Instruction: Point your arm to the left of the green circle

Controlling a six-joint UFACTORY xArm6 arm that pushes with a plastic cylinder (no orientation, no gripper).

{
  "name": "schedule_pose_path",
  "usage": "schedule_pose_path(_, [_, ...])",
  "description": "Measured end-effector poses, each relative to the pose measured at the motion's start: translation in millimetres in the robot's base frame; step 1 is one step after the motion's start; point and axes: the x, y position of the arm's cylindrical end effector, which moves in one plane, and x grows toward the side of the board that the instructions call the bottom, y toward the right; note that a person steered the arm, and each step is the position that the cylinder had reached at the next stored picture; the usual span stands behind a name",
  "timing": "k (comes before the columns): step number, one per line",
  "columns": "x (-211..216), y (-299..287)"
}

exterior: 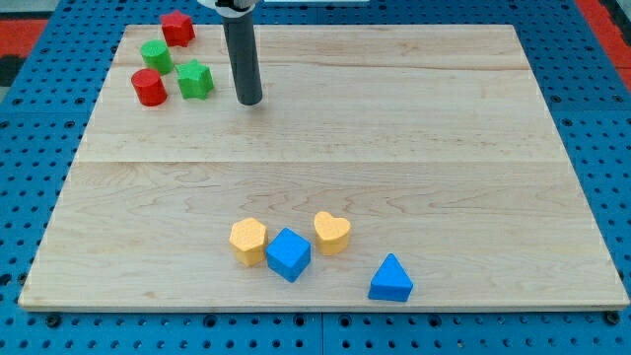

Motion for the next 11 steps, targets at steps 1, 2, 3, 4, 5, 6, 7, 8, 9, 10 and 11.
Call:
schedule_pose_path(1, [48,-3])
schedule_pose_path(2, [53,-46])
schedule_pose_path(3, [32,-113])
schedule_pose_path(4, [22,-171])
schedule_pose_path(5, [22,-182])
schedule_pose_path(6, [20,-189])
schedule_pose_path(7, [11,-193])
schedule_pose_path(8, [-18,-194])
schedule_pose_path(9, [-58,-194])
schedule_pose_path(10, [-107,-185])
schedule_pose_path(11, [-148,-145])
